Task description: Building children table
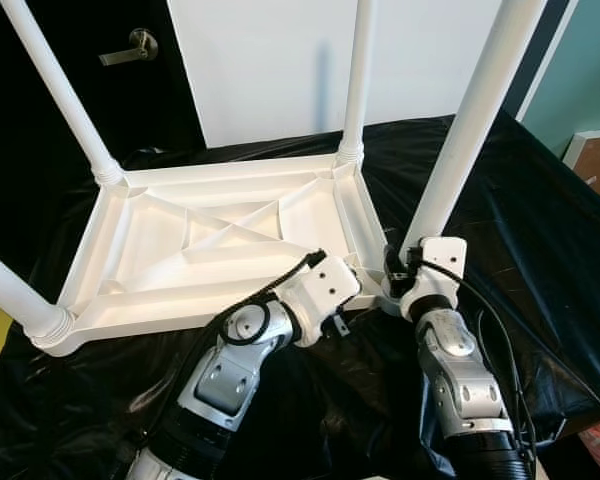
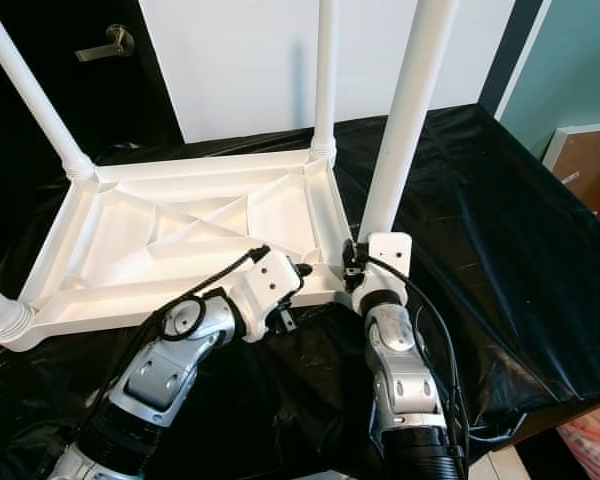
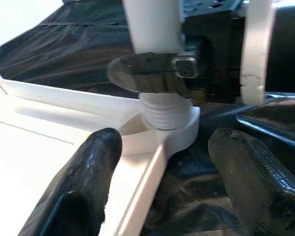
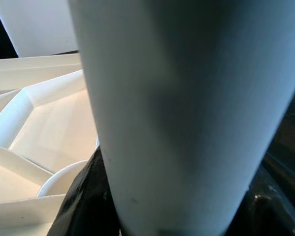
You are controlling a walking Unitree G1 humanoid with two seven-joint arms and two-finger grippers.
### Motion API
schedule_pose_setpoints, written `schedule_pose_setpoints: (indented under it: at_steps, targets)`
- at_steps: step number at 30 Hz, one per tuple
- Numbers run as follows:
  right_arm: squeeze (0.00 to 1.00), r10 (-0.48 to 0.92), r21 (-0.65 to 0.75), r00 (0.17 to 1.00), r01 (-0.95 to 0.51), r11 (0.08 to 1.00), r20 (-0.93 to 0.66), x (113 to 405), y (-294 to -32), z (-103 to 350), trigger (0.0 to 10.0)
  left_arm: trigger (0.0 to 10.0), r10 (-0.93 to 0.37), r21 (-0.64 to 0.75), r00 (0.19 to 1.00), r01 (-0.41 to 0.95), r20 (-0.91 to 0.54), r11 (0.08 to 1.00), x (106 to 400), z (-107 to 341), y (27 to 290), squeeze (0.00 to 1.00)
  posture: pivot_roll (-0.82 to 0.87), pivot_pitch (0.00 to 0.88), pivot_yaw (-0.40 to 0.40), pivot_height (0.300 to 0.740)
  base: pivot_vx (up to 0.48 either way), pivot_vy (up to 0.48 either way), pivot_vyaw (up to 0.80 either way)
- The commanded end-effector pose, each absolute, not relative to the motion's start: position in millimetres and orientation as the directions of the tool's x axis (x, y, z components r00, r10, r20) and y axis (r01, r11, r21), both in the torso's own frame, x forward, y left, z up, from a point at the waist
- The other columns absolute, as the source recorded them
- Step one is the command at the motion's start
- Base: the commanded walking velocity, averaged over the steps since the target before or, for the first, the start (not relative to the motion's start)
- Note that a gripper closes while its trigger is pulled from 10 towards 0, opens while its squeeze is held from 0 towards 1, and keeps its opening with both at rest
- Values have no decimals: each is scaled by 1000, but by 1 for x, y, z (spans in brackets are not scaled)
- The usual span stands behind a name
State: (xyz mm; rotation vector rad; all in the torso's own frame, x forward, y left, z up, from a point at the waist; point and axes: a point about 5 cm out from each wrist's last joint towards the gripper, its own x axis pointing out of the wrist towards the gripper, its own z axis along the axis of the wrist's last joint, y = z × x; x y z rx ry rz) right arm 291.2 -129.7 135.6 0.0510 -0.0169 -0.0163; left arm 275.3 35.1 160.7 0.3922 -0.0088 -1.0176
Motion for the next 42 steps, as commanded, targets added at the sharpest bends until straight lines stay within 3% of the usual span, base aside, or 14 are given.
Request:
schedule_pose_setpoints:
  at_steps: [1,9,10,11,17,18,26,29,35,42]
  targets:
    - [0,-7,118,996,18,993,-93,281,-122,115,10000,10000,-775,342,617,764,-139,547,282,161,38,0,-88,27,48,740,0,0,0]
    - [0,7,103,997,1,995,-79,277,-124,121,10000,10000,-775,347,616,764,-140,544,282,161,38,0,-100,22,51,740,0,0,0]
    - [98,16,96,998,-10,995,-65,276,-128,123,10000,10000,-776,348,615,764,-141,543,281,160,38,0,-98,17,49,740,0,0,0]
    - [1000,23,91,998,-17,996,-62,275,-130,124,10000,10000,-776,350,615,764,-141,542,281,160,38,0,-97,15,48,740,0,0,0]
    - [984,132,45,990,-130,990,-46,276,-146,126,10000,10000,-773,364,614,764,-157,533,281,157,39,0,-98,9,42,740,0,0,0]
    - [0,164,44,985,-162,986,-53,276,-151,125,10000,10000,-772,369,614,764,-164,530,281,155,40,0,-96,6,41,740,0,0,0]
    - [0,304,-31,952,-304,952,-30,279,-172,131,10000,10000,-779,348,592,789,-207,507,278,150,45,0,-87,3,34,740,0,0,0]
    - [0,461,-81,886,-463,882,-50,283,-181,132,10000,10000,-790,303,554,824,-261,478,274,142,54,0,-84,0,33,740,0,0,0]
    - [0,533,-73,842,-539,839,-86,294,-186,126,10000,10000,-779,309,547,831,-305,463,273,135,61,0,-82,0,32,740,0,0,0]
    - [0,684,-6,700,-700,714,-204,292,-180,108,10000,10000,-736,315,556,830,-387,461,274,127,77,0,-46,0,13,740,0,0,0]
